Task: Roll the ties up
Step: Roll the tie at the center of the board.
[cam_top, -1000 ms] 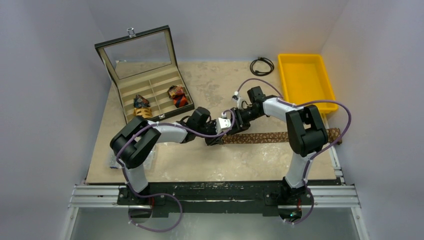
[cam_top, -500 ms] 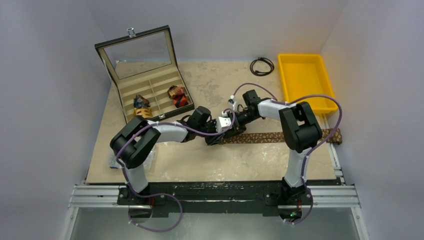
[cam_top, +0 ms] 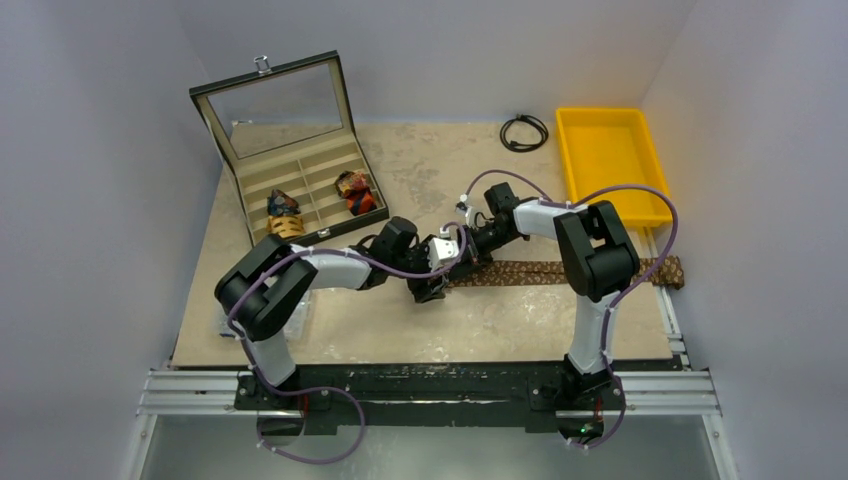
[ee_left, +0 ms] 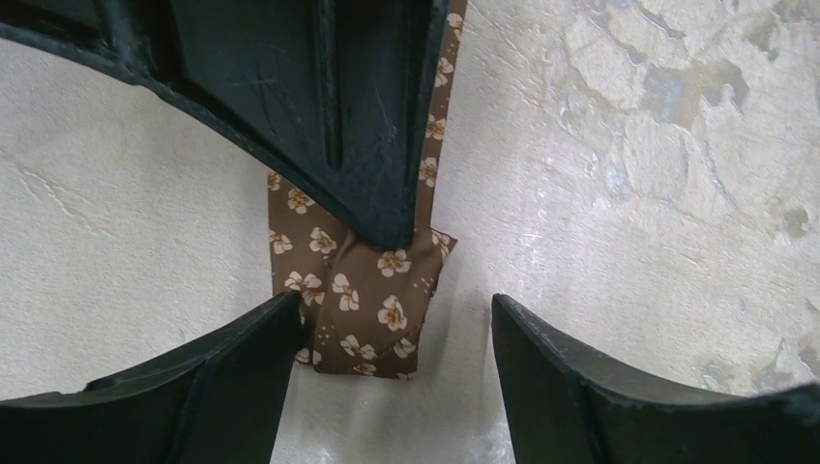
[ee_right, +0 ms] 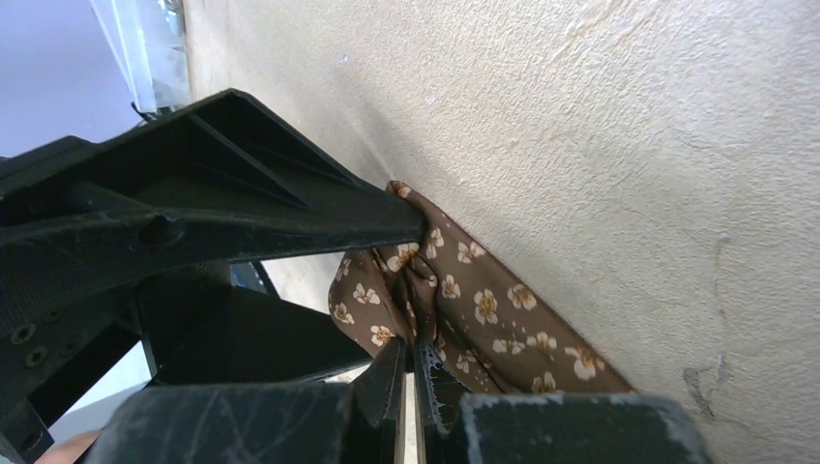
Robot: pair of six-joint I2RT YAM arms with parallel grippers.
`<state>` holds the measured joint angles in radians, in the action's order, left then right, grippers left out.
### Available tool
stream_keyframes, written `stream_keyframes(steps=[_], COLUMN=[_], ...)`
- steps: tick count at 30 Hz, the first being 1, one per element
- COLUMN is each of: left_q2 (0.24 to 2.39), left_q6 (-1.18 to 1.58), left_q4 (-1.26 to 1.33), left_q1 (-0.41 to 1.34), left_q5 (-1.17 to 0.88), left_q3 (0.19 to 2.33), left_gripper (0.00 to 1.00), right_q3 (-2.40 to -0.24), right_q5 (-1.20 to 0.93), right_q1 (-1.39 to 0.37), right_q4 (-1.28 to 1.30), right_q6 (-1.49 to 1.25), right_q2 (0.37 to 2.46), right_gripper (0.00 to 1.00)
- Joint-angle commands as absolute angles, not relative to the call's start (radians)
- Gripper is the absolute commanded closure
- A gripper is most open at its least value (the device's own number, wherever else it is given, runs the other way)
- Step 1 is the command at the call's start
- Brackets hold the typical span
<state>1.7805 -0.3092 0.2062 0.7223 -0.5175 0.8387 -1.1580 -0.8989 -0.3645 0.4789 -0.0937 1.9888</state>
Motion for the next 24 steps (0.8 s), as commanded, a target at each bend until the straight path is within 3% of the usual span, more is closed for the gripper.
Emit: stream_keyframes(steps=[1, 13, 17, 20, 24], left_q2=[1.741, 1.635, 1.652, 1.697, 1.753], left_q6=[-0.364, -0.374, -0.331, -0.357, -0.395], left_q4=[0.275, 0.397, 0.356, 0.321, 0.244], left_q1=[0.72, 0.702, 0.685, 0.684, 0.688], left_q5=[-0.54, -0.661, -0.579, -0.575, -0.595], left_q3=[0.809, 0.731, 0.757, 0.786, 0.833], left_gripper=[0.26, 0.31, 0.23, 0.03, 0.0], right_q3=[-1.19, -1.178, -1.172, -1.17, -1.176], right_q5=[-0.873, -0.882, -0.889, -0.893, -0.901], right_q1=[-0.367, -0.368, -0.367, -0.368, -0.368], right_q4=[0.495, 0.494, 0.487, 0.481, 0.482], right_q6=[-0.061, -0.051, -0.05, -0.055, -0.056], right_q2=[1.969, 1.943, 1.933, 1.928, 1.92], right_gripper=[1.0, 1.0, 1.0, 1.0, 1.0])
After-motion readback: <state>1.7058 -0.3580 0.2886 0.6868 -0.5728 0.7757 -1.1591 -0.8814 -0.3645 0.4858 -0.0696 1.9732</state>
